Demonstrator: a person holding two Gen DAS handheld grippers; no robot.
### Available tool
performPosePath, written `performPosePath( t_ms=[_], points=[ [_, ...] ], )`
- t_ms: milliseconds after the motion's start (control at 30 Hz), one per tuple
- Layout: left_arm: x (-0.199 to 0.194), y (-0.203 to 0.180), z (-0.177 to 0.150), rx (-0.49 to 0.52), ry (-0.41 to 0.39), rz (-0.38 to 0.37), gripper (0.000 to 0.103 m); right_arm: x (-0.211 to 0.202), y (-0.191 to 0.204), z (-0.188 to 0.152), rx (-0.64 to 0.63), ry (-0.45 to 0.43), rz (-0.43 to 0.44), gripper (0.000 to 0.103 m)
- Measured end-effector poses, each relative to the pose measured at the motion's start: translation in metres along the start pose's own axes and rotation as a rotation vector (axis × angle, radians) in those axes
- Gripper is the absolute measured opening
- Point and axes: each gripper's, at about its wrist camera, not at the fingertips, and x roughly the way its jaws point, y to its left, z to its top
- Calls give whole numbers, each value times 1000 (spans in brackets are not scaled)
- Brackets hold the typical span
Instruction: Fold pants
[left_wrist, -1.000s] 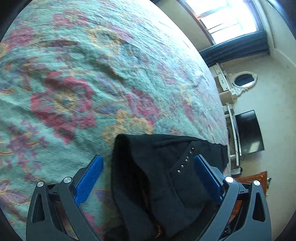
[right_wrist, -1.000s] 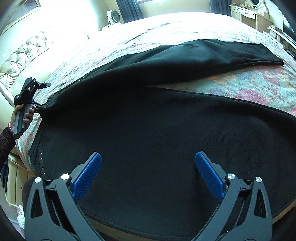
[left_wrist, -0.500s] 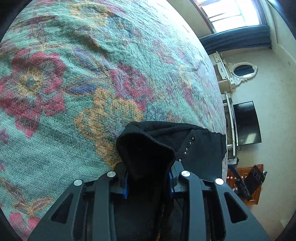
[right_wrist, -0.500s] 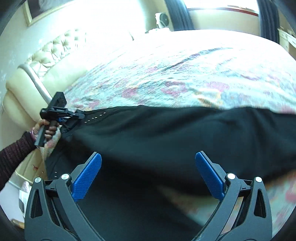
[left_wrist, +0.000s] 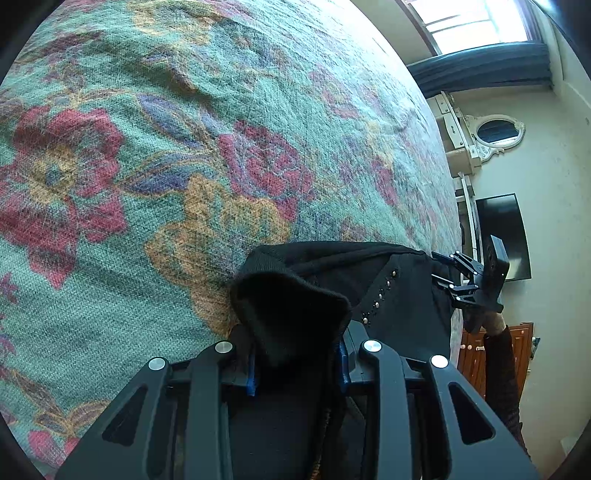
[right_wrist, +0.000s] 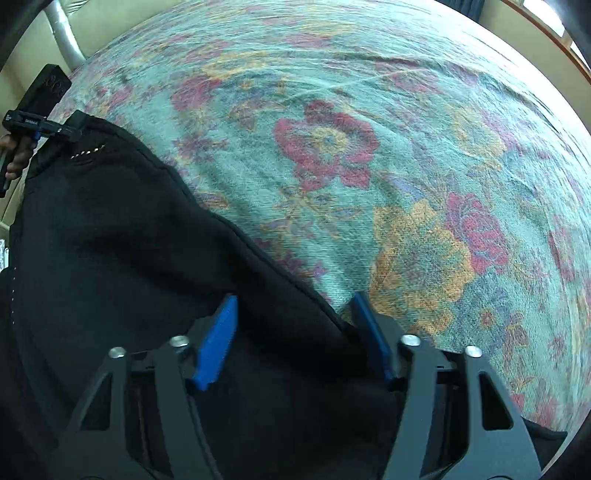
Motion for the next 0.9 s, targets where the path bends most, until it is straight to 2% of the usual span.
performPosePath(
  t_ms=[33, 67, 167, 300, 333, 367, 433, 533, 633, 733, 800, 900],
  points=[
    [0, -3, 0, 4, 2, 10, 30, -6, 3, -2, 9, -8, 0, 18],
    [0, -6, 0, 14, 1, 23, 30, -12, 8, -4, 11, -19, -40, 11],
    [-3, -22, 2, 76, -49, 66, 29, -35, 22, -9, 5, -91, -134, 10],
    [-34, -33, -1, 103, -178, -58, 23, -91, 45, -27, 16, -247, -274, 10],
    [-45, -37, -4, 121, -212, -89, 13, -103, 53, -33, 15, -284, -302, 9],
    [-56, -39, -8, 132, -243, -123, 10, -117, 61, -41, 10, -320, -334, 9],
    [-78, -42, -18, 151, -295, -186, 10, -141, 82, -64, 16, -392, -368, 9],
    [-90, -44, -42, 164, -300, -219, 10, -164, 129, -113, -12, -470, -416, 9],
    [-85, -47, -77, 185, -275, -212, 10, -162, 177, -166, -32, -492, -428, 9],
    [-72, -44, -111, 160, -246, -223, 10, -140, 218, -208, -55, -448, -432, 9],
    [-61, -40, -129, 139, -221, -235, 10, -120, 236, -228, -97, -393, -459, 9],
    [-48, -47, -138, 167, -193, -179, 12, -97, 238, -246, -75, -336, -432, 9]
  ],
)
